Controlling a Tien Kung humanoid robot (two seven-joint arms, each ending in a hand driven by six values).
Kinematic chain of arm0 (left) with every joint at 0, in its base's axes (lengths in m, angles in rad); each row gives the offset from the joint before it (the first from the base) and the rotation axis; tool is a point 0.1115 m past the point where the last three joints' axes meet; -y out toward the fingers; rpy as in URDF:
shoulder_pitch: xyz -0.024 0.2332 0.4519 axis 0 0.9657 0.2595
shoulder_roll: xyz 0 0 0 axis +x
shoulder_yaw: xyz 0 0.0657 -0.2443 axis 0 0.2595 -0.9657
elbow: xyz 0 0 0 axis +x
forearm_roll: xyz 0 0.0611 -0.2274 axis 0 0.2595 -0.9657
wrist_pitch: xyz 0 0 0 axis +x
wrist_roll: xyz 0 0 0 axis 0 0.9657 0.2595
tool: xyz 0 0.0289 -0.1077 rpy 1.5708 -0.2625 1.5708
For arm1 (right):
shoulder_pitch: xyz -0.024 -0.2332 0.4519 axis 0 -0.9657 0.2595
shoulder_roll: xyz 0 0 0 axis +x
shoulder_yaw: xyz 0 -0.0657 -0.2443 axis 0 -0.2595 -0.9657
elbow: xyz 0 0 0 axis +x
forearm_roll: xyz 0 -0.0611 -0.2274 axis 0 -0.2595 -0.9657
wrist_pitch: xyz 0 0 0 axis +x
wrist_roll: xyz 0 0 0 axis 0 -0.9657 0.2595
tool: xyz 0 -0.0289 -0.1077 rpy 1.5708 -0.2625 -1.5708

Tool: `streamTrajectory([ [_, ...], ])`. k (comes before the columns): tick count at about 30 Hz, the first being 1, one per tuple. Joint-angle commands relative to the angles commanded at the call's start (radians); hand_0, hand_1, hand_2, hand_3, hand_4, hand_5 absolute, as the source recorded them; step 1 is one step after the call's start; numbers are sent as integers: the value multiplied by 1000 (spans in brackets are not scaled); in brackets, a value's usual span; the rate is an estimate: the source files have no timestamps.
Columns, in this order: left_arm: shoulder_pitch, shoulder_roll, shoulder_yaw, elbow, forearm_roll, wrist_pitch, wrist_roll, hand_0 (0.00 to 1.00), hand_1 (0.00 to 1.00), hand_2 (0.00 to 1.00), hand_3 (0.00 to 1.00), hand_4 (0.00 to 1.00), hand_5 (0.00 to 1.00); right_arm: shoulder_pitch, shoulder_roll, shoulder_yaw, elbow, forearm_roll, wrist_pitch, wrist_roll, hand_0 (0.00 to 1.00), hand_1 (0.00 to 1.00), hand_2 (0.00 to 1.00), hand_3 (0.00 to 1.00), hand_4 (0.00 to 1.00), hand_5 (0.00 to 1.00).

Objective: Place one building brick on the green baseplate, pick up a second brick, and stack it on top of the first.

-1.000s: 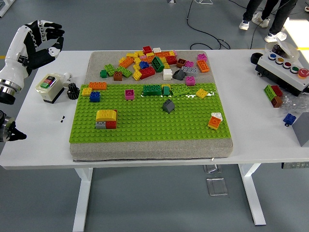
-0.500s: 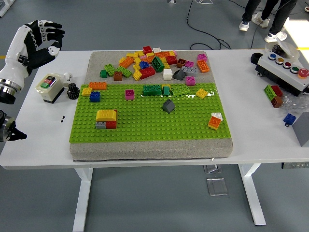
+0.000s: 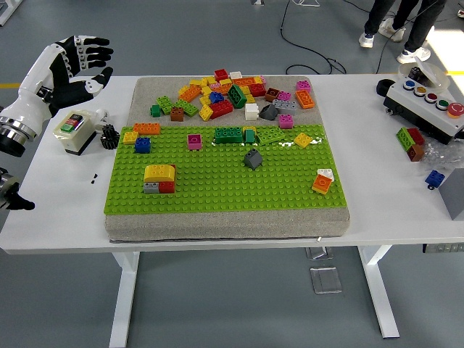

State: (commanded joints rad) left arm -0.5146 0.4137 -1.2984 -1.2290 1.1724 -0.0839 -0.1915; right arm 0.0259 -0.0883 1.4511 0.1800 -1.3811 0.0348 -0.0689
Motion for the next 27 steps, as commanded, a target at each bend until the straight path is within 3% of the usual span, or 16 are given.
streamTrajectory([
  [9, -10, -2, -5, 4, 38, -32, -4, 801, 805, 832, 890, 989, 2, -1, 2, -5, 0, 1, 1, 0, 752, 679, 728, 691, 918, 463],
  [10, -11, -2, -5, 4, 40, -35, -4, 855, 844, 866, 918, 998, 2, -1, 2, -5, 0, 1, 1, 0, 752, 680, 728, 692, 920, 463],
  [13, -14, -2, -8, 3, 57, -45, -3, 855, 844, 866, 918, 998, 2, -2, 2, -7, 0, 1, 2, 0, 752, 680, 728, 692, 920, 463],
  [15, -15, -2, -8, 1, 59, -44, -3, 855, 844, 866, 918, 998, 2, -2, 2, -8, 0, 1, 2, 0, 752, 680, 728, 692, 920, 463],
  [16, -17, -3, -8, 2, 51, -41, -4, 861, 853, 874, 925, 920, 2, -2, 2, -8, 0, 1, 2, 0, 753, 680, 728, 694, 923, 463],
  [21, -26, -5, -8, 6, 37, -14, -8, 861, 853, 874, 925, 920, 2, 0, 1, -10, 0, 1, 3, 0, 753, 680, 728, 694, 923, 463],
  [27, -31, -5, -13, 12, 43, -23, 4, 859, 860, 882, 925, 923, 2, 0, 2, -10, 0, 2, 3, 0, 753, 680, 729, 695, 925, 464],
])
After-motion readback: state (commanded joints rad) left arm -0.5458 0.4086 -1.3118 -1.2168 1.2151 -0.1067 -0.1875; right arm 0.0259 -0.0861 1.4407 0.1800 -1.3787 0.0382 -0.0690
